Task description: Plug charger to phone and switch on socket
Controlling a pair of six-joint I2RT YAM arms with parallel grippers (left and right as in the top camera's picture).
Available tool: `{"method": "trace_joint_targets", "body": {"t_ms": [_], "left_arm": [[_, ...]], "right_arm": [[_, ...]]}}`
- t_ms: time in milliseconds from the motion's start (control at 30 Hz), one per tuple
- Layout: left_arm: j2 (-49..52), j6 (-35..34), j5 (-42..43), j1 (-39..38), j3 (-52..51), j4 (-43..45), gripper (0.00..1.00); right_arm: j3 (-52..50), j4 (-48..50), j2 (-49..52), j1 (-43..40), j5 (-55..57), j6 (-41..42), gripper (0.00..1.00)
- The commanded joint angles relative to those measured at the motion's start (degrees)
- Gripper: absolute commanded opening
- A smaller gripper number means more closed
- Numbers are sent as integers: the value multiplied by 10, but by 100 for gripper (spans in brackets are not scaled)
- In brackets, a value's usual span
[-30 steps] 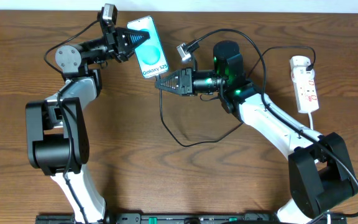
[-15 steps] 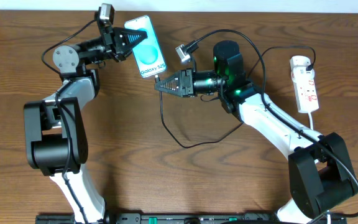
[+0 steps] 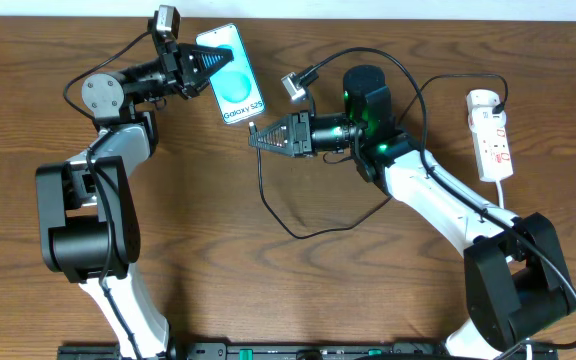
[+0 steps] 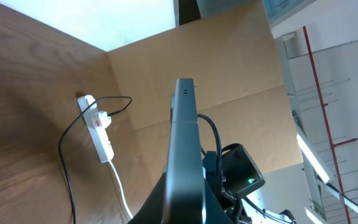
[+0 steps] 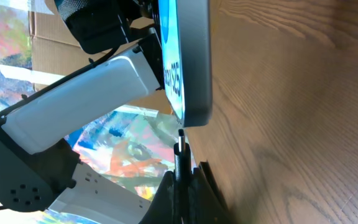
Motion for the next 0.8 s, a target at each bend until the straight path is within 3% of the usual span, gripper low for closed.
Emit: {"method": "trace_joint_targets", "body": {"t_ms": [0,767], "left_arm": [[-7,10,-3,-10,9,10,7],[-7,-2,7,-14,9,9,7]], "right_arm": [[6,5,7,2,-3,3,1],[6,5,7,2,6,-3,1]]}}
